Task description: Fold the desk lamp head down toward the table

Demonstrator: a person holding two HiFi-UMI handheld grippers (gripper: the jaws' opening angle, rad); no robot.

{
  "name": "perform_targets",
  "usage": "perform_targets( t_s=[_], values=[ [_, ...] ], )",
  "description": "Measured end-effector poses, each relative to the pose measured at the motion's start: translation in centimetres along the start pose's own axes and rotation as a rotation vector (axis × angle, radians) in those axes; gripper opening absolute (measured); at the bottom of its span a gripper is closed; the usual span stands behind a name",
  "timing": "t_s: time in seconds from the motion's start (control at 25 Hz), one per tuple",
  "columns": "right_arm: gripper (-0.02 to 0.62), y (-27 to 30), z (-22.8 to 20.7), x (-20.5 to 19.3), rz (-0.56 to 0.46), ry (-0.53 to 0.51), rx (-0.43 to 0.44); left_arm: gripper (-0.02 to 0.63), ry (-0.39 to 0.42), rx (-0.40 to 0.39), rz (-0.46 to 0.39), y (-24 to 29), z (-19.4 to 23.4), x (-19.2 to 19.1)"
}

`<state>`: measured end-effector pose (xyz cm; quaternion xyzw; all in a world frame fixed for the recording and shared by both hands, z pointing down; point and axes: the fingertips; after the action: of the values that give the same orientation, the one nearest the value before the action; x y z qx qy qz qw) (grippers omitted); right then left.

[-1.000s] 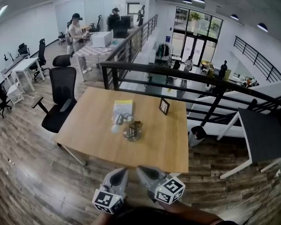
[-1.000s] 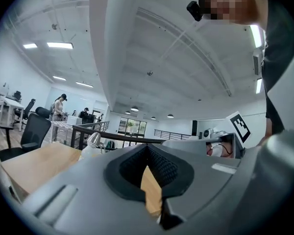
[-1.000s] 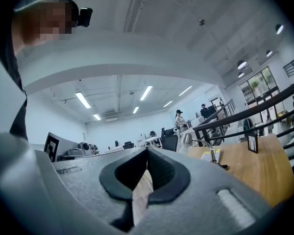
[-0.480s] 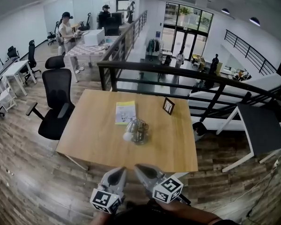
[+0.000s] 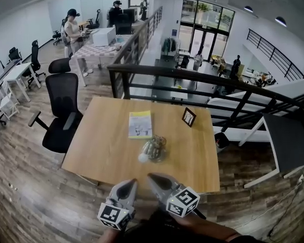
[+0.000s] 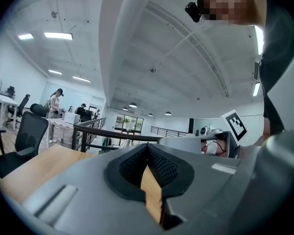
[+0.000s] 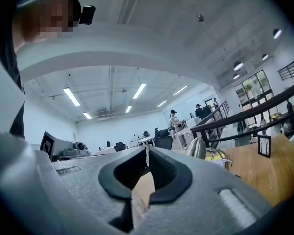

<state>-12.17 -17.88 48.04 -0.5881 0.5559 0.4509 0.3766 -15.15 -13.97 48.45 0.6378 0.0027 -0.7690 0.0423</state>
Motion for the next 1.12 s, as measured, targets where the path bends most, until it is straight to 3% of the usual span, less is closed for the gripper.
perform_targets(
  t_s=[0.44,0.72,1.12],
  values=[
    [0.092,4.2,-7.7,1.7,0.042,0.017,-0.038,0.002,0.009,0.008,0.019,7.2,3.6,1.4],
    [0.181,6.4,-11.8,1.6,0.094,0.034,-0.059,0.002,0.011,0.024,0.011,10.0,5.2,1.8],
    [0.216,9.0,-13.1,0.7,0.122,0.044,-0.138,0.002,0.009,-0.125,0.044,13.1,7.3,3.5]
  ],
)
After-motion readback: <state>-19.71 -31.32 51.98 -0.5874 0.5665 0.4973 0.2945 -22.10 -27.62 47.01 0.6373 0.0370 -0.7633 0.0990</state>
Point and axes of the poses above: the fingertips, and each gripper's own axes: y forward along the fingers, z to its left, x out of its top, and after that the axes turned 2 degrees about z, right-handed
